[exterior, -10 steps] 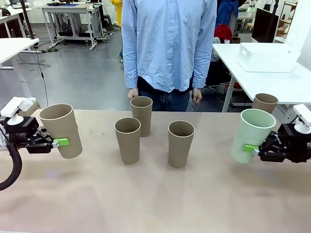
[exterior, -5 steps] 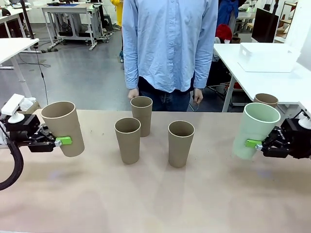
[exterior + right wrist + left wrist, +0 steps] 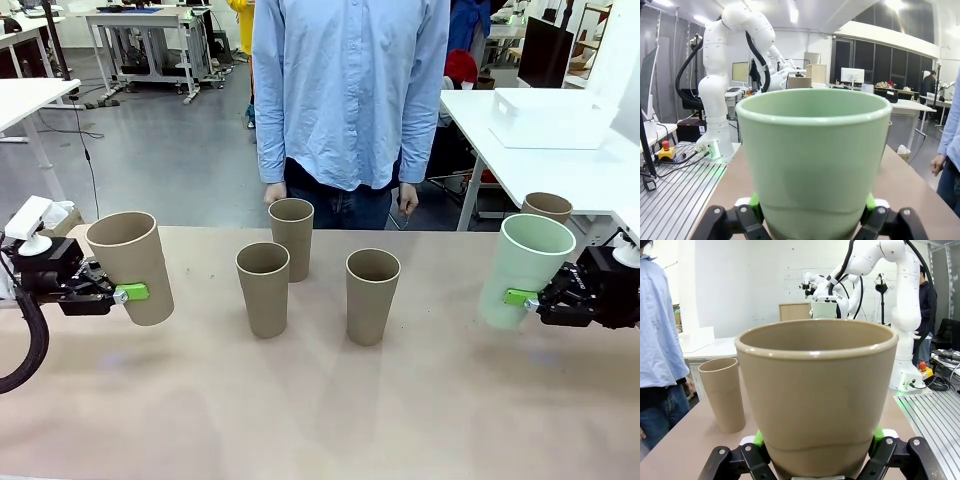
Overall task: Stack the cups and store them in the basket.
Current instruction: Place the stack of Reusable plastic cups into the Pantry Basket.
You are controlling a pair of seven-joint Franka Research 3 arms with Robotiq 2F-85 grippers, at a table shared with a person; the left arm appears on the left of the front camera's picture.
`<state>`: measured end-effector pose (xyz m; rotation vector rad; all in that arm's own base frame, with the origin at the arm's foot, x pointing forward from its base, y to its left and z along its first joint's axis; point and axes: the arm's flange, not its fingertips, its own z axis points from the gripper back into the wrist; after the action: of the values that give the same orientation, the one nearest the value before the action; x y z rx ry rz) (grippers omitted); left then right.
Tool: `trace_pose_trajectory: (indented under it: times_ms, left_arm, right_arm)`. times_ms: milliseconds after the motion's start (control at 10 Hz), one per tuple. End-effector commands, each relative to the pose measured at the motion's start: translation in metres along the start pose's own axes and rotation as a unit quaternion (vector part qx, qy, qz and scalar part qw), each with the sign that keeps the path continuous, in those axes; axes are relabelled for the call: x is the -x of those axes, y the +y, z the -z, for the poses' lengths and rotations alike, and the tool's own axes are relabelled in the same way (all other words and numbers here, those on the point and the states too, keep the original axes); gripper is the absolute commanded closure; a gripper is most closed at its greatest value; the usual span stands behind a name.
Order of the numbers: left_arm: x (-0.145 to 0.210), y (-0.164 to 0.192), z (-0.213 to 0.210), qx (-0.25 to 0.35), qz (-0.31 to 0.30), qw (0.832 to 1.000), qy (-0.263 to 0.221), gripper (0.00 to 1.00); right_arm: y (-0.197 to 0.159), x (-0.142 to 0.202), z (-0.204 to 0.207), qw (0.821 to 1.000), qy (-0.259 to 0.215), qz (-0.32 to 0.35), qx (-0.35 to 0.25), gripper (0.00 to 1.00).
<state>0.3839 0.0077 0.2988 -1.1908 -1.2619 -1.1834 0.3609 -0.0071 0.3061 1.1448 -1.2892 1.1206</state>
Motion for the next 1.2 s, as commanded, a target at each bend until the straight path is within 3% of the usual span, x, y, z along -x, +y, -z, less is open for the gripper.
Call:
trace_pose_trajectory:
  times_ms: [0,1100]
  left_arm:
    - [-0.0022,-0.0004,-0.0008,0.000,0.004,1.000,0.000,0.16]
    - [-0.0022,-0.0004,-0.0008,0.000,0.004,1.000,0.000,0.16]
  right_arm:
    - [-0.0007,-0.0013,0.0005,1.000,0.002,-0.005,0.000,0.16]
    - [-0.0007,-0.0013,0.0005,1.000,0.002,-0.005,0.000,0.16]
